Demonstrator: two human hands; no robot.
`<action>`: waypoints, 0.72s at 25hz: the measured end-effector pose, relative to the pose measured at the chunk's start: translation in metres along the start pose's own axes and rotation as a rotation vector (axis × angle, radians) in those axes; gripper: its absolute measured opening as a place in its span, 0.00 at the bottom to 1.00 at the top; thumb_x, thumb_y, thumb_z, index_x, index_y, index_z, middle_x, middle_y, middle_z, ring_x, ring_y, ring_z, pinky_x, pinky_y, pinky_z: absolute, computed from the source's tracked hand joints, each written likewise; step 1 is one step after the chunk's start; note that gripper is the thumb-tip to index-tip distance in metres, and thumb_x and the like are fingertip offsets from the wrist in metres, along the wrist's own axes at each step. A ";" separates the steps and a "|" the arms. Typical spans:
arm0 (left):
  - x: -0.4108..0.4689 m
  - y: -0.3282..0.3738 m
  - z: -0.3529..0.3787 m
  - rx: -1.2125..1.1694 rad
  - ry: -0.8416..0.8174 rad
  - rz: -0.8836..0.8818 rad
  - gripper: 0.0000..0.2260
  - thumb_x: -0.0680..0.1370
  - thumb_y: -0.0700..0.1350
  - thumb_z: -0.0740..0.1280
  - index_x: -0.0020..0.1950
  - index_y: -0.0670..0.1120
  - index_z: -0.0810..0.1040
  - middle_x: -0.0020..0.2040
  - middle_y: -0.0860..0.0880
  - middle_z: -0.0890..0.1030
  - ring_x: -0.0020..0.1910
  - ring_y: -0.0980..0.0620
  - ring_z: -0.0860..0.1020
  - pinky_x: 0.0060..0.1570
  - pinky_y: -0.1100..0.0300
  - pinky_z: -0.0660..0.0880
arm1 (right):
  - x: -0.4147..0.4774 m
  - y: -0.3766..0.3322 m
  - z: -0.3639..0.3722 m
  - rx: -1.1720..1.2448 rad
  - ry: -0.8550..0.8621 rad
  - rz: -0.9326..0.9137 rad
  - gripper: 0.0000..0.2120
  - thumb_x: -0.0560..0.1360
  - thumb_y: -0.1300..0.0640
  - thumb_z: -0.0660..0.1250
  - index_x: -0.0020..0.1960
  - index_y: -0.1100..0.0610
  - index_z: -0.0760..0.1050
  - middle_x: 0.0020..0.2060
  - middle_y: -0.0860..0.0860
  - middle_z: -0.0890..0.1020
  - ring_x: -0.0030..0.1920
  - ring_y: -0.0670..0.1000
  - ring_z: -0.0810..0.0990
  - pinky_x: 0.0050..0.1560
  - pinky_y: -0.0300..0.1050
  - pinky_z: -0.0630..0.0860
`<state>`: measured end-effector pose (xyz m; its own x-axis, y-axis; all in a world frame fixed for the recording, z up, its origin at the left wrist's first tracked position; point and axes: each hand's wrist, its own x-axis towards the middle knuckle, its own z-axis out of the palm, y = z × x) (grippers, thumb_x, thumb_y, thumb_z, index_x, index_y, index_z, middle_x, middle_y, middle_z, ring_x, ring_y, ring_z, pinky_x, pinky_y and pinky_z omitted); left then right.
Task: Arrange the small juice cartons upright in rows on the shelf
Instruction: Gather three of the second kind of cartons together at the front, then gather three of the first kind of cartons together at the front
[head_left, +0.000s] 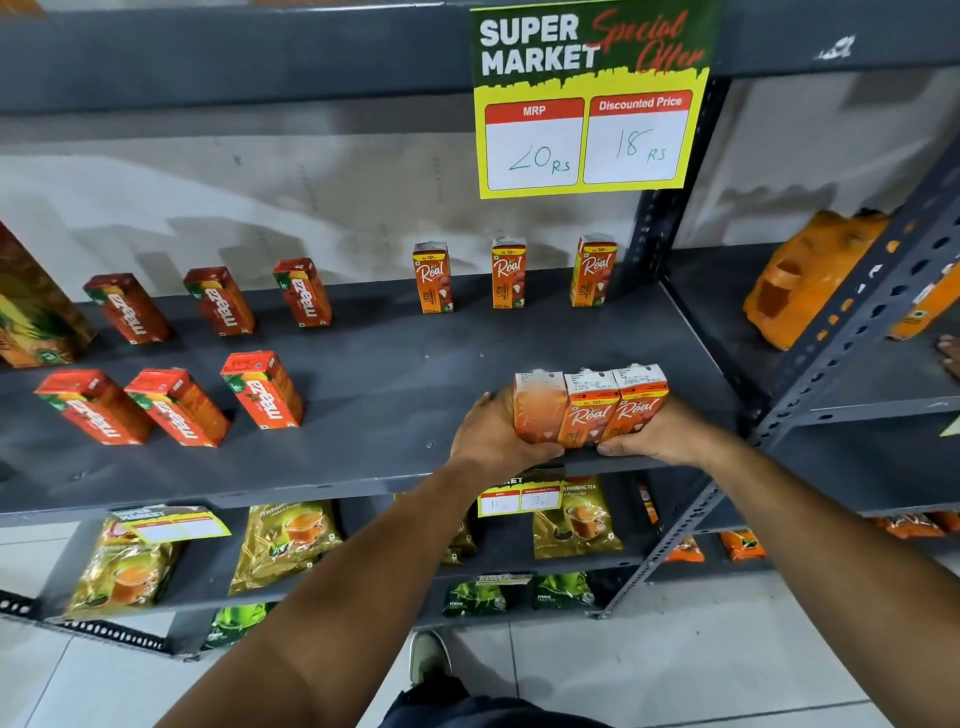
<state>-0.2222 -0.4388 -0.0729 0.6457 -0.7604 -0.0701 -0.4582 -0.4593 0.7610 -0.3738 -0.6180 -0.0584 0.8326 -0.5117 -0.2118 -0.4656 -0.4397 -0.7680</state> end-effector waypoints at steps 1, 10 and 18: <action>0.000 0.000 -0.002 -0.004 -0.027 0.000 0.39 0.57 0.60 0.80 0.64 0.57 0.68 0.60 0.53 0.77 0.60 0.51 0.75 0.60 0.46 0.74 | -0.003 0.000 -0.002 -0.030 0.003 0.008 0.33 0.57 0.53 0.83 0.59 0.48 0.76 0.53 0.46 0.82 0.55 0.48 0.80 0.61 0.52 0.75; -0.116 -0.077 -0.082 -0.185 0.210 0.145 0.47 0.60 0.56 0.80 0.74 0.53 0.62 0.75 0.52 0.63 0.75 0.58 0.58 0.73 0.54 0.59 | -0.114 0.035 0.055 0.274 0.700 -0.211 0.39 0.61 0.42 0.73 0.68 0.33 0.59 0.60 0.48 0.73 0.59 0.42 0.73 0.60 0.30 0.68; -0.149 -0.197 -0.254 -0.183 0.959 -0.110 0.44 0.61 0.47 0.80 0.72 0.47 0.63 0.71 0.46 0.68 0.71 0.53 0.65 0.69 0.62 0.60 | -0.071 -0.072 0.150 -0.030 0.241 -0.541 0.15 0.70 0.58 0.71 0.52 0.43 0.77 0.43 0.43 0.81 0.44 0.40 0.80 0.45 0.30 0.75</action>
<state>-0.0731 -0.1181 -0.0482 0.9384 0.0147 0.3453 -0.3165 -0.3651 0.8755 -0.3543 -0.4390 -0.0791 0.8641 -0.3604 0.3513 -0.0045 -0.7035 -0.7107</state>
